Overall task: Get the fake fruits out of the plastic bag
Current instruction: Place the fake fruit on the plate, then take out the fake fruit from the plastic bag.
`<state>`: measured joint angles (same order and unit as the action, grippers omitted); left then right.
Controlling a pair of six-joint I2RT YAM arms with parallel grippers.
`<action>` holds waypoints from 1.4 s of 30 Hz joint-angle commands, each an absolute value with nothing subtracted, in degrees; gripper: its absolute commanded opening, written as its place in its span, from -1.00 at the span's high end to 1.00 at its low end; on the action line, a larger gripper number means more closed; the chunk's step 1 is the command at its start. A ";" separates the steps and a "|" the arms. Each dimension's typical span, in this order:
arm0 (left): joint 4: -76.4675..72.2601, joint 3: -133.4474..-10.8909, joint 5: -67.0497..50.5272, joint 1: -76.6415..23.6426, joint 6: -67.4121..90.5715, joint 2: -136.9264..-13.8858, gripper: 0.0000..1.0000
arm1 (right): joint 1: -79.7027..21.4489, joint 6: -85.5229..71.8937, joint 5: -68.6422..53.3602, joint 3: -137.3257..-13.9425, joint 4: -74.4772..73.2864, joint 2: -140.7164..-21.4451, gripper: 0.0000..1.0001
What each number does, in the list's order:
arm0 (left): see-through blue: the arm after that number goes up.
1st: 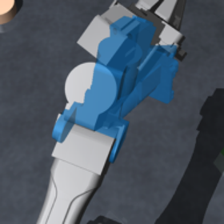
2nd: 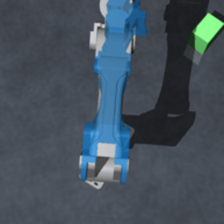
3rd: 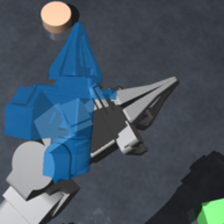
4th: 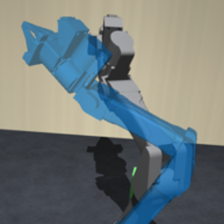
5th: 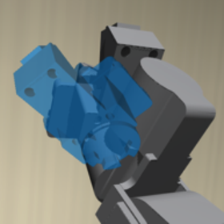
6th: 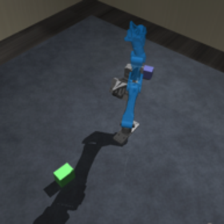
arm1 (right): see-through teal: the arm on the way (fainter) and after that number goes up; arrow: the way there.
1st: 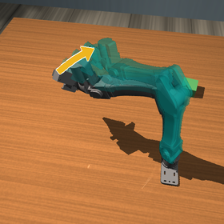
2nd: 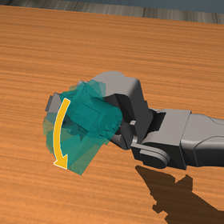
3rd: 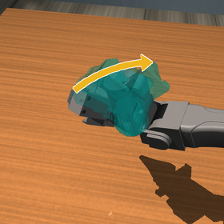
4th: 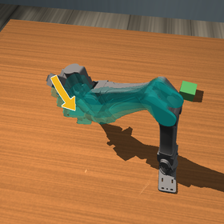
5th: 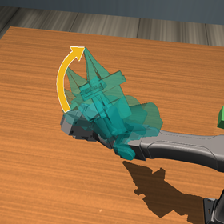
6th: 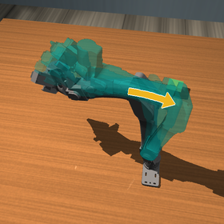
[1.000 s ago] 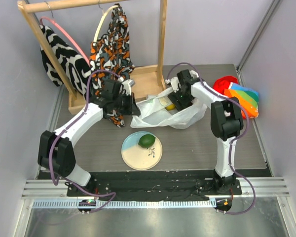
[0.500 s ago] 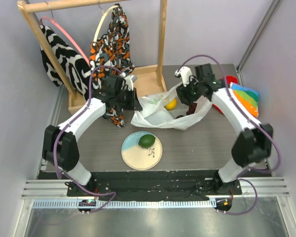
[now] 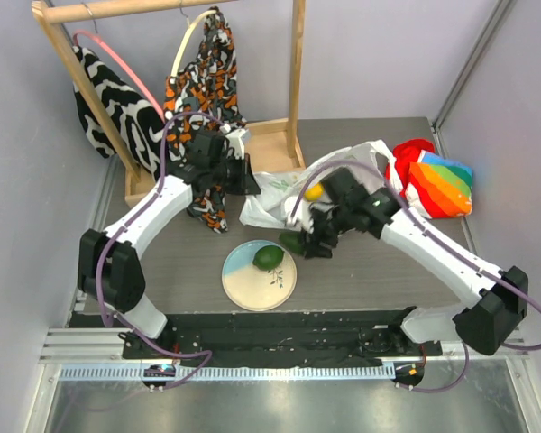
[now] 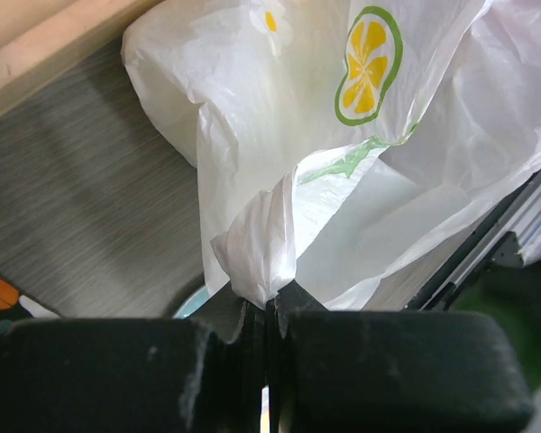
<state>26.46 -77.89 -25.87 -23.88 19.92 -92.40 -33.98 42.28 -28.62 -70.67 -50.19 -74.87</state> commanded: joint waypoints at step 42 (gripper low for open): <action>26.10 -72.42 -25.05 -23.73 14.15 -84.29 1.00 | -29.27 37.01 -20.40 -78.93 -43.42 -77.86 -0.41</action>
